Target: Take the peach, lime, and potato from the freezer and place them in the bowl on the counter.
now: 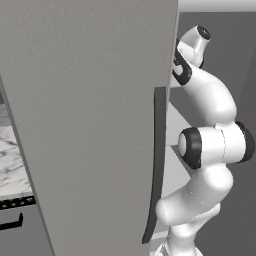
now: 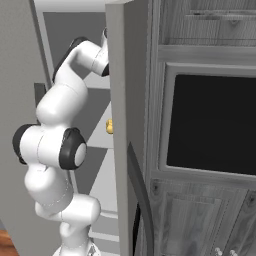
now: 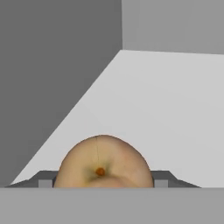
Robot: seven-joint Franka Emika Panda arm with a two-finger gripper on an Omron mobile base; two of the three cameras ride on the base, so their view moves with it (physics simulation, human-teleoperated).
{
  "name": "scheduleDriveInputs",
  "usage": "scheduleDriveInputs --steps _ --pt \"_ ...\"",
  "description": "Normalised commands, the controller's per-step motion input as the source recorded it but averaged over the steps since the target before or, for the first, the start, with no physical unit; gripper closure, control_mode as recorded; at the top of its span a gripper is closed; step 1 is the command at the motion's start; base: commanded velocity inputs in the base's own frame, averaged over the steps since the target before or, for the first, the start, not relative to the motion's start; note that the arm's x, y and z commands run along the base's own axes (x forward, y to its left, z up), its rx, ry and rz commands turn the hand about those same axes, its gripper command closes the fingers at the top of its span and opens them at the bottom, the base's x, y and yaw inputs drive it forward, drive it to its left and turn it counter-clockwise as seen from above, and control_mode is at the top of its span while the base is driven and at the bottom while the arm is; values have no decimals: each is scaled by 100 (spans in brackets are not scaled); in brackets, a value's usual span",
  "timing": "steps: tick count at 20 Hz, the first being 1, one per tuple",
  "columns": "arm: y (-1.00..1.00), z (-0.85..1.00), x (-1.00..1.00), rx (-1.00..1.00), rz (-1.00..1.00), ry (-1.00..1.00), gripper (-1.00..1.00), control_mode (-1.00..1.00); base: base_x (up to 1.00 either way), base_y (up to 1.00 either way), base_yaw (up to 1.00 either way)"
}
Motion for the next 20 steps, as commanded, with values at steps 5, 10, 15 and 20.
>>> scheduleDriveInputs --steps 5,10,15,20 --pt "-2 11 -21 0 -5 0 100 -100 0 0 0" --pt "-10 15 -22 0 -8 0 100 -100 0 0 0" --pt "-23 16 -31 0 -6 0 100 -100 0 0 0" --pt "-15 7 -40 0 -7 0 100 -100 0 0 0"
